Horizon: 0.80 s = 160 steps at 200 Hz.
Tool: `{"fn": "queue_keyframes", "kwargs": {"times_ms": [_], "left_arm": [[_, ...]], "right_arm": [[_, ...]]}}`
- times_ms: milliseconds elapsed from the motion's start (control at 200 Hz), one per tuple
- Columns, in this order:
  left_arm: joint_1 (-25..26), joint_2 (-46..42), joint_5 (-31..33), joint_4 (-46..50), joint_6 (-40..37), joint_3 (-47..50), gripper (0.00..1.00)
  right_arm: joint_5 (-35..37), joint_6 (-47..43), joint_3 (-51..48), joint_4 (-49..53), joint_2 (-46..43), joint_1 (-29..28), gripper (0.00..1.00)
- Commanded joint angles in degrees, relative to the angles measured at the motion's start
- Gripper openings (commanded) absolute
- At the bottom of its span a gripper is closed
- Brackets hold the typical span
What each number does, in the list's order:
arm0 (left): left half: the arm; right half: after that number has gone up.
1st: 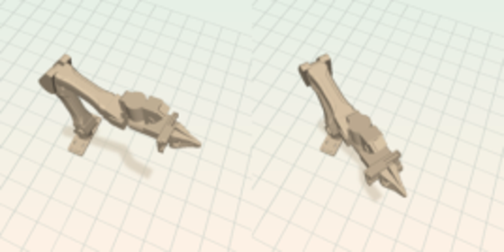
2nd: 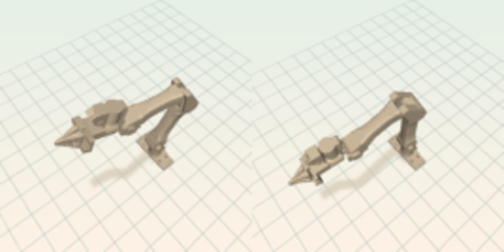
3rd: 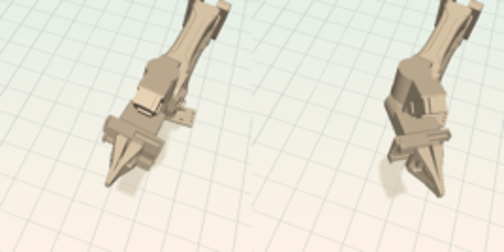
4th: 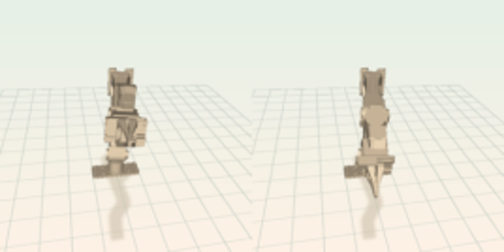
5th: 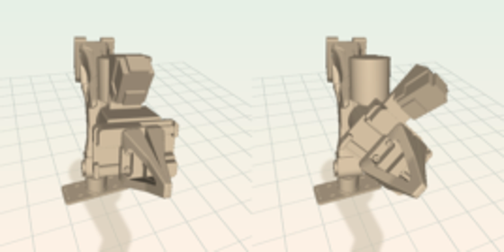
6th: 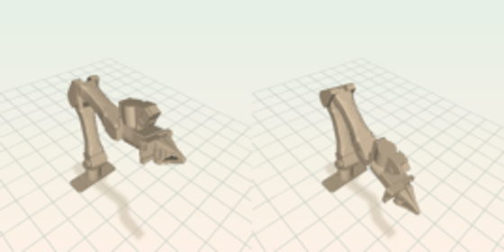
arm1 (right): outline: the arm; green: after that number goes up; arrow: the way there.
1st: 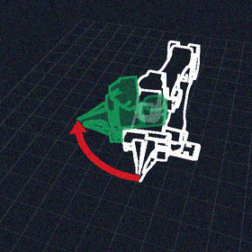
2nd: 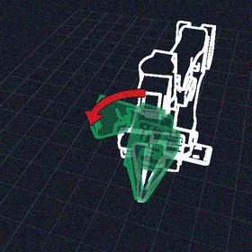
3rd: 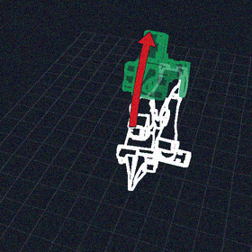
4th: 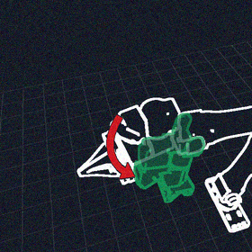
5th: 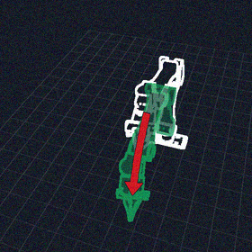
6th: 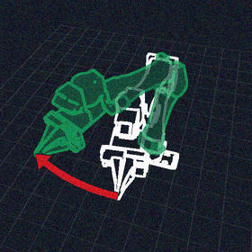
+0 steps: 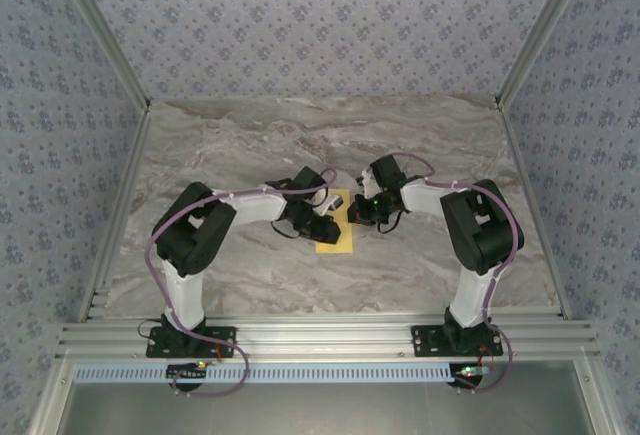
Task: Fold a paper plane with a square sheet of paper (fold left side to right side)
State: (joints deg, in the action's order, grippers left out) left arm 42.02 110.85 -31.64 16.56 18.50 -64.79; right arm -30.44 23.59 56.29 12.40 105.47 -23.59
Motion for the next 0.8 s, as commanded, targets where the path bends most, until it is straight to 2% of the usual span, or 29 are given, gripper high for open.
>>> {"fn": "queue_keyframes", "kwargs": {"times_ms": [0,460,794], "left_arm": [[0.2,-1.54,1.23,2.67,-0.12,3.22,0.22],[-0.27,-6.96,1.72,1.46,1.09,10.88,0.21],[-4.11,-11.56,-0.17,-2.23,2.86,18.4,0.17]], "right_arm": [[5.87,-1.61,0.31,5.29,2.22,0.79,0.02],[6.27,-1.77,0.57,6.02,2.72,0.91,0.02],[5.49,-1.56,0.88,5.67,2.73,0.66,0.02]]}}
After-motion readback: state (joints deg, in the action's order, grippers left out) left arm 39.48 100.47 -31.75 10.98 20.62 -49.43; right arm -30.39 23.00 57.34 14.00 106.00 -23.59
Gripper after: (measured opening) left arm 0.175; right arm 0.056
